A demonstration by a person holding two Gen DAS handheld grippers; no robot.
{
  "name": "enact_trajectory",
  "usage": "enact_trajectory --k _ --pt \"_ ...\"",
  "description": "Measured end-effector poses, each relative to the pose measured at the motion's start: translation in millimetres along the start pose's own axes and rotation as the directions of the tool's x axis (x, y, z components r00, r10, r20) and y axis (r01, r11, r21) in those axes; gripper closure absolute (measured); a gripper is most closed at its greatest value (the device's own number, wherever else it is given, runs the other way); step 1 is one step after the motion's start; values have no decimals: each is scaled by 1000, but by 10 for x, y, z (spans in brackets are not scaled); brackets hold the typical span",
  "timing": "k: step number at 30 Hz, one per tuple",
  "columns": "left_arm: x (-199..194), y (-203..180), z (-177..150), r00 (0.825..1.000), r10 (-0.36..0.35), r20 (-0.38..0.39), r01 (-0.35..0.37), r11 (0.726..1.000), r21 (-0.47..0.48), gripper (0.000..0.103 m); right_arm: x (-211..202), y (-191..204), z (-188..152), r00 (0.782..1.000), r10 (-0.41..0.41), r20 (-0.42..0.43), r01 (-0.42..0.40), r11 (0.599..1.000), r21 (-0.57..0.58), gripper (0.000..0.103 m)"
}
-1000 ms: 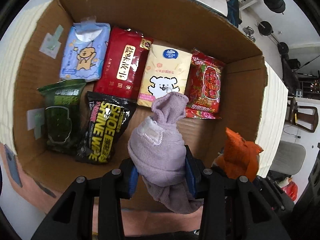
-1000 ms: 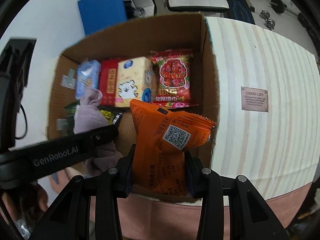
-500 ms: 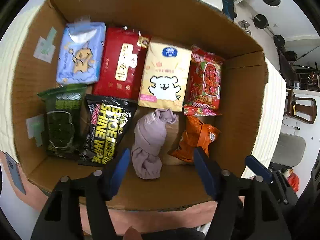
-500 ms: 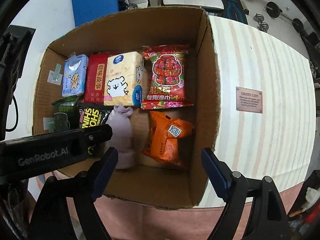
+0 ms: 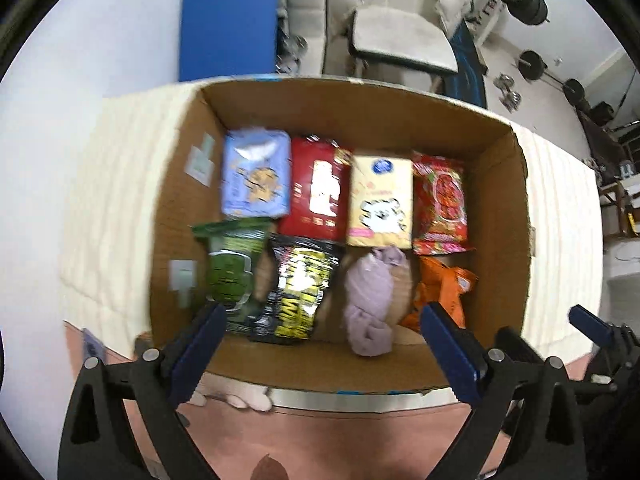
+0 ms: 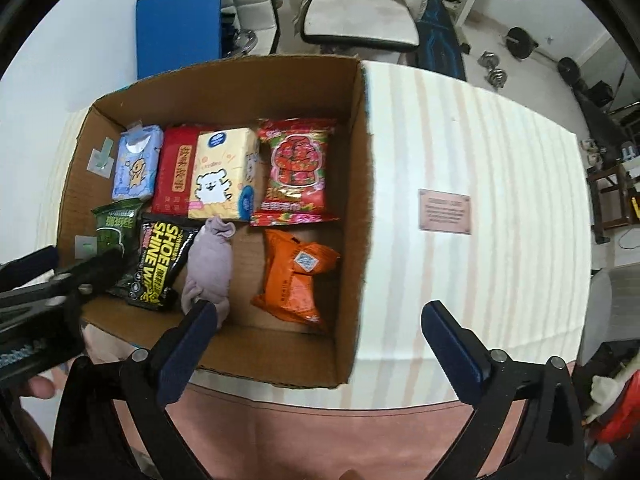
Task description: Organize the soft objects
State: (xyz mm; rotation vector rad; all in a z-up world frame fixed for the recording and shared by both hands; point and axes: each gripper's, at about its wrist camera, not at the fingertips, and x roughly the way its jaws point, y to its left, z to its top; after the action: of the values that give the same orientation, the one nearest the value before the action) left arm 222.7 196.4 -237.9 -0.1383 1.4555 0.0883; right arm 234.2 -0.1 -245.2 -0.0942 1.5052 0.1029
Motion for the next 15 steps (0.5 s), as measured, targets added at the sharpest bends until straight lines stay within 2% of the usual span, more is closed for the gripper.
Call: enact_trajectory --k 9,15 --pt "-396 56 -180 994 32 105 -33 999 0 4 -364 -129 -171 997 27 69 -29 999 34 0" --pt "-869 14 -389 979 32 200 -34 999 8 4 -873 -128 -408 986 49 157 -54 998 28 0"
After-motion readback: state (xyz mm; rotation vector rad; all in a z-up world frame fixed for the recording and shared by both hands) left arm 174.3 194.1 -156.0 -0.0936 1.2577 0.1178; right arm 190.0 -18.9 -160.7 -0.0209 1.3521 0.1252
